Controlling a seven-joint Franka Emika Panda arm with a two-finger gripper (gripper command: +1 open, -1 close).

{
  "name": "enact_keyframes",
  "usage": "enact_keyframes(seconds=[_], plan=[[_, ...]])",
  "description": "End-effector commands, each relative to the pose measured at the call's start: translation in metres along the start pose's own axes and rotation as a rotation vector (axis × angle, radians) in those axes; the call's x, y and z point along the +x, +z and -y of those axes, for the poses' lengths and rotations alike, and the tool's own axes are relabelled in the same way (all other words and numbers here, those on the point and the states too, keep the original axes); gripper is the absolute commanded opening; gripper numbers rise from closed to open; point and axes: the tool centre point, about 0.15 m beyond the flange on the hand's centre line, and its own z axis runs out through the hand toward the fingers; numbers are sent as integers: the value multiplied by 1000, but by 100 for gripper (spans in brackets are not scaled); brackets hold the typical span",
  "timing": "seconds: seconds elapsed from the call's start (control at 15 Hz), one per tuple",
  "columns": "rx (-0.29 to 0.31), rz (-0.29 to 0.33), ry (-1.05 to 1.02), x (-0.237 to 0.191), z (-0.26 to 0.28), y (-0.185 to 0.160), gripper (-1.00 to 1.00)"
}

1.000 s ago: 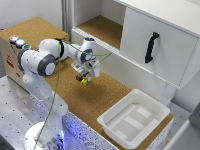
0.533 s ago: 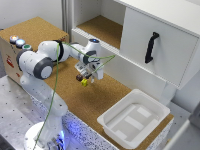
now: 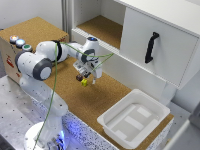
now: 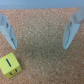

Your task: Take off the yellow block

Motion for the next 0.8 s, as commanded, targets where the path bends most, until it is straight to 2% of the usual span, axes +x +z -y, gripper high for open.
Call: enact_keyframes(seconds=[0.0,0.4,0.53,0.73], plan=[[22,-15,-1,-11,0,0,100],[22,-15,-1,-11,0,0,100],[0,0,5,-3,0,-3,100],[31,-120,21,19,-16,-36,100]])
